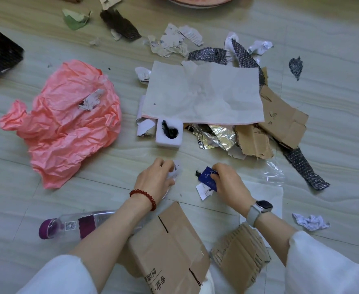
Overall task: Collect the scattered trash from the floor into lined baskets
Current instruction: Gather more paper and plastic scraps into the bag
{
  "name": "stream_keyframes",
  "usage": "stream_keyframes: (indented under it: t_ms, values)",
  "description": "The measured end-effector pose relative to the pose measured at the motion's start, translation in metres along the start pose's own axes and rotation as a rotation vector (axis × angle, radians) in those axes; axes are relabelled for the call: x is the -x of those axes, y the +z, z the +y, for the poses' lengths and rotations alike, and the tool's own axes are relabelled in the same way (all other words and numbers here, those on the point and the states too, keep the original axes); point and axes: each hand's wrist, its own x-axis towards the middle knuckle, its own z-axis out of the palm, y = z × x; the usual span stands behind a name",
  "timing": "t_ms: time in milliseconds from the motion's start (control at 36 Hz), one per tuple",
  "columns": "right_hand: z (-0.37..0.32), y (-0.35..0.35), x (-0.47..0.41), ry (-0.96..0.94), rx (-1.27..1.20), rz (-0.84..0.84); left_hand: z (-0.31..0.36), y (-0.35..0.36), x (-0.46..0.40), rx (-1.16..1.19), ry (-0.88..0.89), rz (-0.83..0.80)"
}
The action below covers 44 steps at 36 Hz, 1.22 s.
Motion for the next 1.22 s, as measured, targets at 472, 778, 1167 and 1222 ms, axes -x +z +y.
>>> stream_keyframes:
  t_ms: [472, 778, 1167, 1222]
  values:
    - [-0.326, -0.053, 0.009, -0.519, -0.685, 0.088, -0.098, -0.291, 0.149, 0.251, -0.316, 0.832]
    - [-0.542, 0.039, 0.116, -0.861, -0.702, -0.223, -0.221, -0.296, 0.352, 0.286, -0.745, 1.217]
    - [-0.531, 0.06, 0.102, -0.962, -0.234, -0.126, -0.262, -0.26, 0.332, 0.239, -0.703, 1.029]
    - [-0.515, 0.047, 0.077, -0.914, -0.203, -0.055, -0.241, -0.267, 0.303, 0.265, -0.576, 1.035]
